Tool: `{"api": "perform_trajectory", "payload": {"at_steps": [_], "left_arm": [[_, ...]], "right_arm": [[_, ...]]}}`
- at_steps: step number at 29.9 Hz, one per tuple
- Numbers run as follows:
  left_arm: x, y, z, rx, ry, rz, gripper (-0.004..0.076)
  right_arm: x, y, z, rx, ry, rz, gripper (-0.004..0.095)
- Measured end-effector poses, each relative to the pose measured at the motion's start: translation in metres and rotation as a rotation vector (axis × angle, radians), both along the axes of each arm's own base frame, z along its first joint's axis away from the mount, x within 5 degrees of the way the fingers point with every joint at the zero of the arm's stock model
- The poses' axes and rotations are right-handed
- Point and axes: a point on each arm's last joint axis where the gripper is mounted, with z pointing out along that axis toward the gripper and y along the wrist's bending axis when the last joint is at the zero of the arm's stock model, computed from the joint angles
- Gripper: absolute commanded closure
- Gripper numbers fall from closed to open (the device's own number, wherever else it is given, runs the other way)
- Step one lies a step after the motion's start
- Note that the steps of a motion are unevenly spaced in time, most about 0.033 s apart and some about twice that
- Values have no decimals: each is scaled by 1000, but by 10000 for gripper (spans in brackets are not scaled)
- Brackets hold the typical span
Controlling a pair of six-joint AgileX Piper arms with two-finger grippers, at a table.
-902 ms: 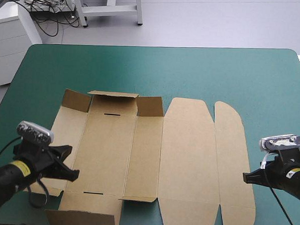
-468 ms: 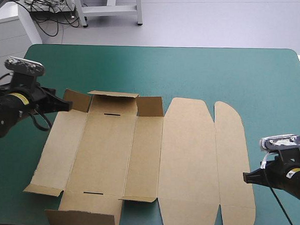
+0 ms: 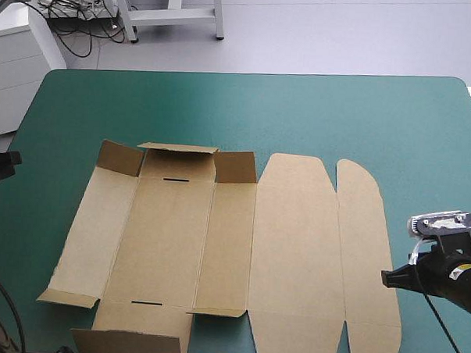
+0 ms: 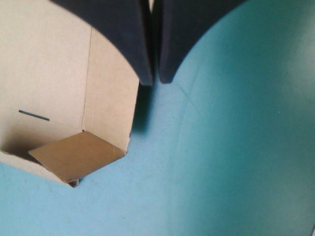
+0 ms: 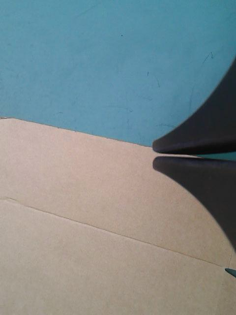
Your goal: Fold the box
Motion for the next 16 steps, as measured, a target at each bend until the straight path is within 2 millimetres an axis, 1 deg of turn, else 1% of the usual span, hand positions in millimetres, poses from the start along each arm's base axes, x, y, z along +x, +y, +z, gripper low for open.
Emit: {"api": "perform_trajectory", "payload": {"at_steps": [2,5,9,16], "left_arm": [[2,13,-10,-25,20,15,710],[4,21,-21,-10,77,9,710],[1,25,-25,29,122,4,710],[2,23,-25,33,124,-6,703]], "right_arm": [[0,0,0,1,0,-2,909],[0,0,0,1,0,-2,909],[0,0,0,3,0,-2,909],[0,0,0,3,0,-2,909]]}}
